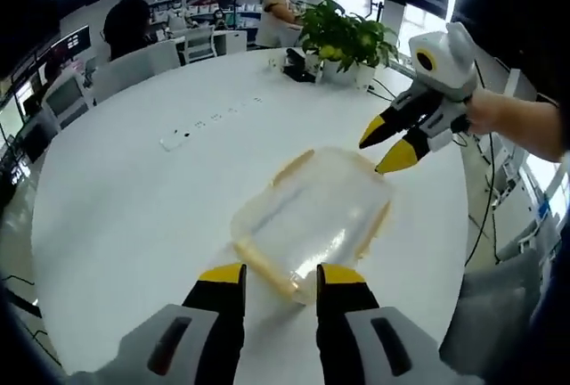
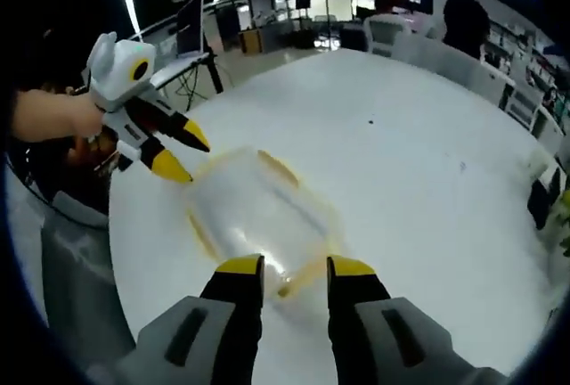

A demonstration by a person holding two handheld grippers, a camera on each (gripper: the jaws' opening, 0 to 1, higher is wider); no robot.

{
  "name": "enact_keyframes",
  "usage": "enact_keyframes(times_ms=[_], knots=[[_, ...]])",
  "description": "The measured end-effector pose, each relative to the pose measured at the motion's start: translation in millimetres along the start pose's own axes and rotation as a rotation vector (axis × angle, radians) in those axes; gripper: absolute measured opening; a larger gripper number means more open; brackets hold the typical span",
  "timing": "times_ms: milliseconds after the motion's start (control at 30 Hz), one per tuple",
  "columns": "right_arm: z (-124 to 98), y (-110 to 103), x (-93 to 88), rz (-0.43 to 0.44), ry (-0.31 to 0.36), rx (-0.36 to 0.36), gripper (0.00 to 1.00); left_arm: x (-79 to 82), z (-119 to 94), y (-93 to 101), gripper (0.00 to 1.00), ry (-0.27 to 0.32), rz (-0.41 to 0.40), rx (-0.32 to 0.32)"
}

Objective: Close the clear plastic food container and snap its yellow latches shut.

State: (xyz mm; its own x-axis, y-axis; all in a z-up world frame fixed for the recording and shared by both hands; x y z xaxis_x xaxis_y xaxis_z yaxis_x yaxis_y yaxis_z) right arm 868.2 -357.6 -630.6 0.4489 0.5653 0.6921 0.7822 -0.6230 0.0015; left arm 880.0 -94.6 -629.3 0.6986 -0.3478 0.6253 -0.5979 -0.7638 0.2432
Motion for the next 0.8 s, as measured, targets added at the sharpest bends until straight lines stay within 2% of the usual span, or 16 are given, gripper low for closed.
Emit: enact_keyframes(times_ms=[233, 800], knots=[[4.3, -1.3, -7.2, 0.132, 0.047, 0.006, 0.22, -5.7, 4.5, -1.6, 0.24, 0.02, -0.092, -0.005], [8.6, -2.6, -11.0, 0.167, 0.055, -0.01, 0.21, -8.5, 7.4, -1.0, 0.21, 0.046, -0.154, -0.001]])
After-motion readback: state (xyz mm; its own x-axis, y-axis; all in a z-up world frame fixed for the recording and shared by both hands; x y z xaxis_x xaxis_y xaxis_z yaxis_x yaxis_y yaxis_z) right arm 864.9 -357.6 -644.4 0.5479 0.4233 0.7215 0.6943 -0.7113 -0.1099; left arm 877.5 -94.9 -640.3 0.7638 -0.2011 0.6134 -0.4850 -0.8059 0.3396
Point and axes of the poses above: the point that each gripper's makers call its tool centre point, and the gripper's own axes: z roughly forward along the fingers, y roughly to its right, x roughly out of its top, the point moved 10 cm from there along -z, roughly backward along the fingers, and after that the axes turned 13 degrees about -z, right-handed, at the moved point
